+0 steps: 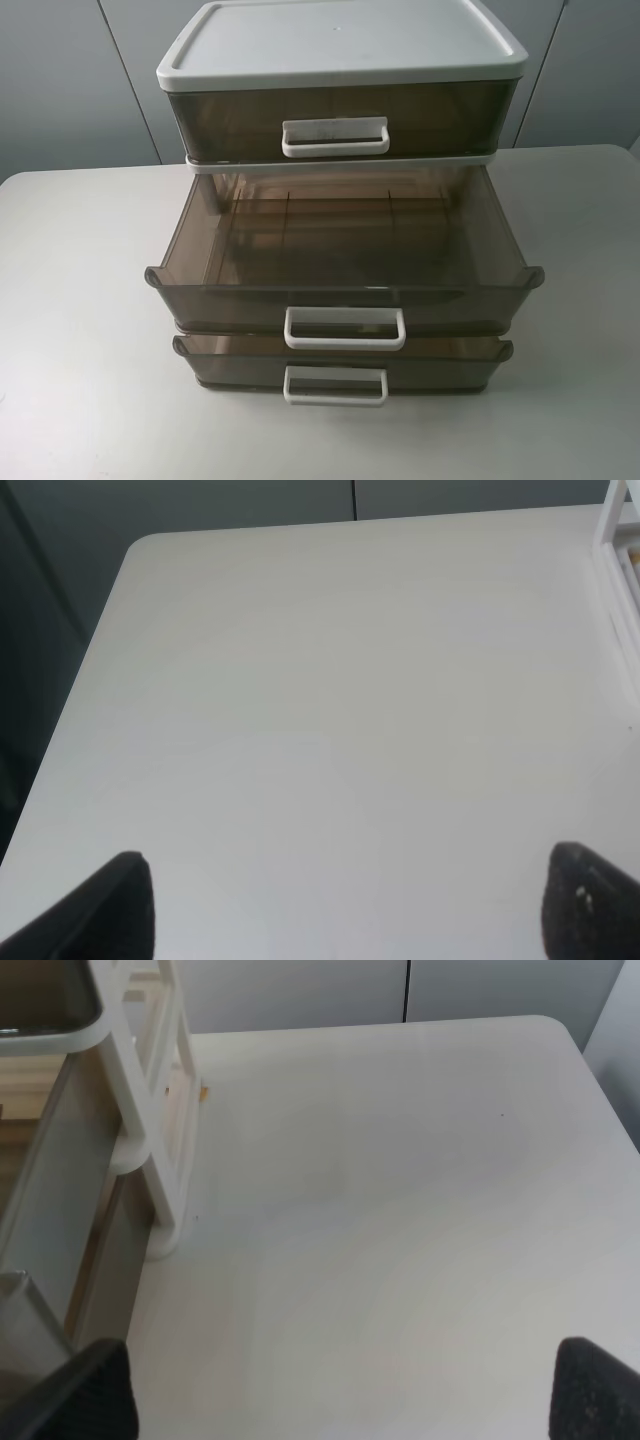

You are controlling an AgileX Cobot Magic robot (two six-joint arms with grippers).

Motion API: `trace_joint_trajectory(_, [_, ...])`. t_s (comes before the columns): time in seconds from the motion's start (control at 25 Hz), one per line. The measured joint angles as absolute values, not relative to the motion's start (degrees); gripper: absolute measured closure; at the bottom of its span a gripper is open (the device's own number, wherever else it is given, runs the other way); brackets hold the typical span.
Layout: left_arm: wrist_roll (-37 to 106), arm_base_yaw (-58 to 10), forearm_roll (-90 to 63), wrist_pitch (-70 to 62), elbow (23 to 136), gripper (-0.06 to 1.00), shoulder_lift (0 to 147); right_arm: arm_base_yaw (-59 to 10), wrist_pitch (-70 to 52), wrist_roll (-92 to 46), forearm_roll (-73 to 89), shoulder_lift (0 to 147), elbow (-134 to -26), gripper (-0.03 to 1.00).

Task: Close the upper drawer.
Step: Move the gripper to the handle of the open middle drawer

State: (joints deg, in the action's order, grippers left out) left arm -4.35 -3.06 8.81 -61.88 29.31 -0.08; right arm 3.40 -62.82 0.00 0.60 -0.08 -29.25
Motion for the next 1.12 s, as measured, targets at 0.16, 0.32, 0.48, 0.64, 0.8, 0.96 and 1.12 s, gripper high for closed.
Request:
trace_joint_trajectory(0.16, [-4.3,-3.1,8.8,-61.9,29.3,0.2,-0.1,3.4,-62.8,0.0,0.6,-0.1,-29.2,0.34])
trace_joint_trajectory(0.32, [-4.3,-3.1,8.8,-61.9,29.3,0.2,-0.1,3.4,-62.8,0.0,0.6,-0.1,-29.2,0.34])
trace_joint_trajectory(0.48, [-4.3,-3.1,8.8,-61.9,29.3,0.2,-0.1,3.4,-62.8,0.0,0.7,-0.1,-29.2,0.34])
trace_joint_trajectory(0.64, [-4.3,-3.1,8.8,-61.9,29.3,0.2,-0.1,3.4,-62.5,0.0,0.6,-0.1,-29.9,0.34])
trace_joint_trajectory(0.8, [-4.3,-3.1,8.8,-61.9,29.3,0.2,-0.1,3.3,-62.0,-0.5,-3.5,5.2,-33.2,0.34])
trace_joint_trajectory(0.96, [-4.3,-3.1,8.8,-61.9,29.3,0.2,-0.1,-1.3,-59.1,-1.6,-5.2,15.3,-36.0,0.34])
trace_joint_trajectory(1.12, [-4.3,-3.1,8.8,-61.9,29.3,0.2,-0.1,-10.1,-54.6,-4.9,-5.2,26.7,-39.9,0.34])
